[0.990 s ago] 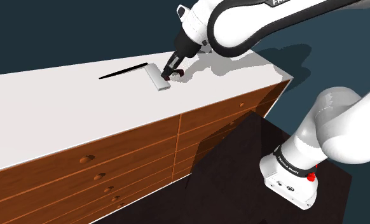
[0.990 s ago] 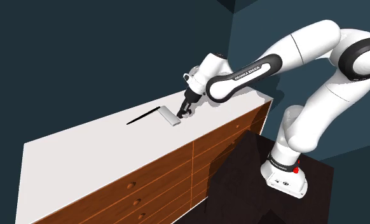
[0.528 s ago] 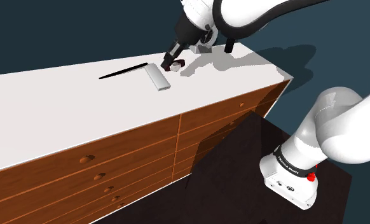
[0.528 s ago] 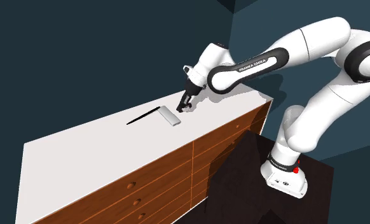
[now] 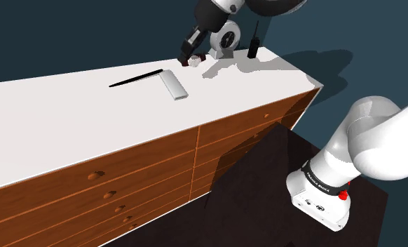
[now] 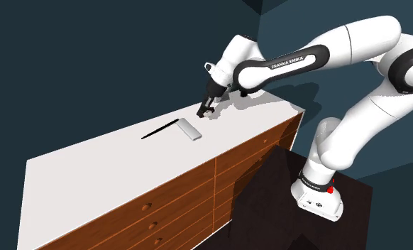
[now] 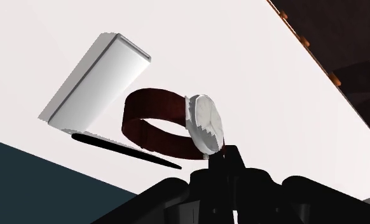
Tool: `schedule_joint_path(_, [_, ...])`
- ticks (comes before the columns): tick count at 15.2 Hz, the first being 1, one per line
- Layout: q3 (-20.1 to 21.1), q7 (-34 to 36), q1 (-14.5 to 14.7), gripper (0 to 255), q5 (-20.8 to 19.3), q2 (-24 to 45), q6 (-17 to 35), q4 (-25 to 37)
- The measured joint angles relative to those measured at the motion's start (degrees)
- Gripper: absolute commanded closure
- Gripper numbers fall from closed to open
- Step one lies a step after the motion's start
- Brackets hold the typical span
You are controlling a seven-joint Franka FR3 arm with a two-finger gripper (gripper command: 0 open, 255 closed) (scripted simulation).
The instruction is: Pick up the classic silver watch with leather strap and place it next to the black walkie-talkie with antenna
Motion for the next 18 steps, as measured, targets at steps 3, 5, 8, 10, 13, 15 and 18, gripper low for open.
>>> schedule_joint_path(3, [0.01,0.56,-0.22,255,-0.45,-0.68,-2.47,1.82])
schedule_joint_path(5, [0.05,0.95,-0.35,255,-0.75,-0.88,-3.99,3.15])
schedule_joint_path(8, [-0.03,1.36,-0.53,255,-1.12,-1.27,-6.31,5.1])
schedule_joint_path(10, [0.0,1.72,-0.63,255,-1.36,-1.4,-7.78,6.47])
schedule_joint_path(13, [-0.06,2.11,-0.79,255,-1.7,-1.49,-9.96,8.57])
schedule_joint_path(15, [-0.72,1.42,-0.98,255,-1.71,-1.43,-10.73,9.27])
schedule_joint_path(18, [-3.72,-2.16,-1.65,255,-1.39,-1.99,-12.11,9.44])
